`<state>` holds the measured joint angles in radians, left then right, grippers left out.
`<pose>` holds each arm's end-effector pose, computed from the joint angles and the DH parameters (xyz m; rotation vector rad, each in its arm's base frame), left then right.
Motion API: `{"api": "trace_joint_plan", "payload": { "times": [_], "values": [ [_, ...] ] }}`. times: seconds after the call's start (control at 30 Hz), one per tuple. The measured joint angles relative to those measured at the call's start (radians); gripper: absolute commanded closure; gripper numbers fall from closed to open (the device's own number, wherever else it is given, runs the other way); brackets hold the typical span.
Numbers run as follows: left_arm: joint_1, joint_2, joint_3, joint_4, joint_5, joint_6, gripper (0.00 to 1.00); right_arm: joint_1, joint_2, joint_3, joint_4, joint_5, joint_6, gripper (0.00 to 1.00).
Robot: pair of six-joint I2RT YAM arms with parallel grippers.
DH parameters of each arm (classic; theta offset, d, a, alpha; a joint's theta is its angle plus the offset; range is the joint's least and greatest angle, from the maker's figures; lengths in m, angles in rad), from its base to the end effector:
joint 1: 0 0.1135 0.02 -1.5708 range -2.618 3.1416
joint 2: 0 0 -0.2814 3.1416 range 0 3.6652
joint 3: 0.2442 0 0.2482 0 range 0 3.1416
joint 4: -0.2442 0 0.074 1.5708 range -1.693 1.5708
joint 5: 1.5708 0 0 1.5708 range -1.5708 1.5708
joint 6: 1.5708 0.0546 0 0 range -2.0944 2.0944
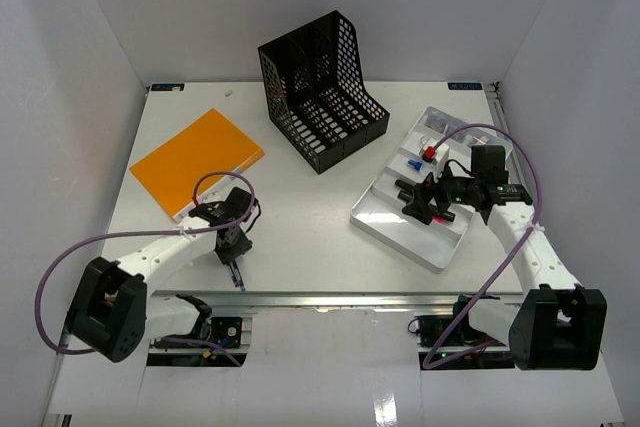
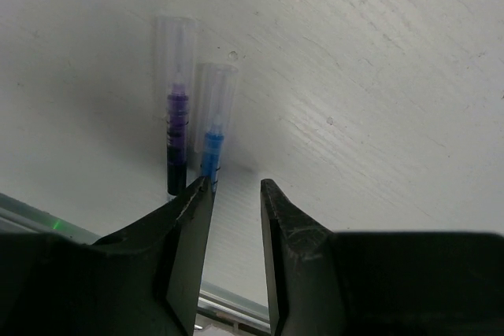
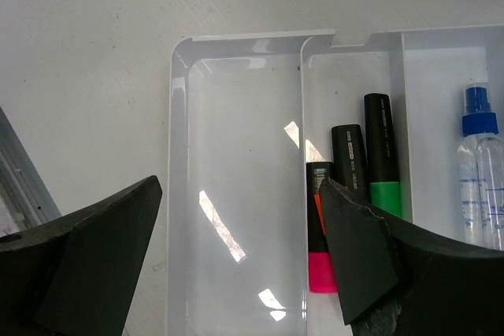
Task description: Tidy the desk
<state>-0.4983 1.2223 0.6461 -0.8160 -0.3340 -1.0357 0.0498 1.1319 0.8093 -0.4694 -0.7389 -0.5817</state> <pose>0.1674 -0.0707 0.1735 -0.7779 2.6673 0.1645 0.2261 0.0481 0.2674 -0.9938 1.9405 0.5722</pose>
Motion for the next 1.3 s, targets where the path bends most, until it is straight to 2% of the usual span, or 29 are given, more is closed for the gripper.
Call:
{"api": "trace_joint_plan", "payload": {
  "times": [0.5, 0.87, 1.3],
  "values": [
    [0.006, 0.046, 0.01, 0.027, 0.012, 0.047, 0.56, 0.0, -0.016, 0.0, 0.0, -0.028, -0.002, 0.12],
    [0.006, -0.008, 0.059, -0.025, -0.025, 0.077, 0.54, 0.0, -0.016, 0.0, 0.0, -0.031, -0.001, 0.12],
    [0.006, 0.08, 0.047, -0.026, -0.03, 0.069, 0.53, -0.003, -0.016, 0.0, 0.0, -0.031, -0.002, 0.12]
  ]
}}
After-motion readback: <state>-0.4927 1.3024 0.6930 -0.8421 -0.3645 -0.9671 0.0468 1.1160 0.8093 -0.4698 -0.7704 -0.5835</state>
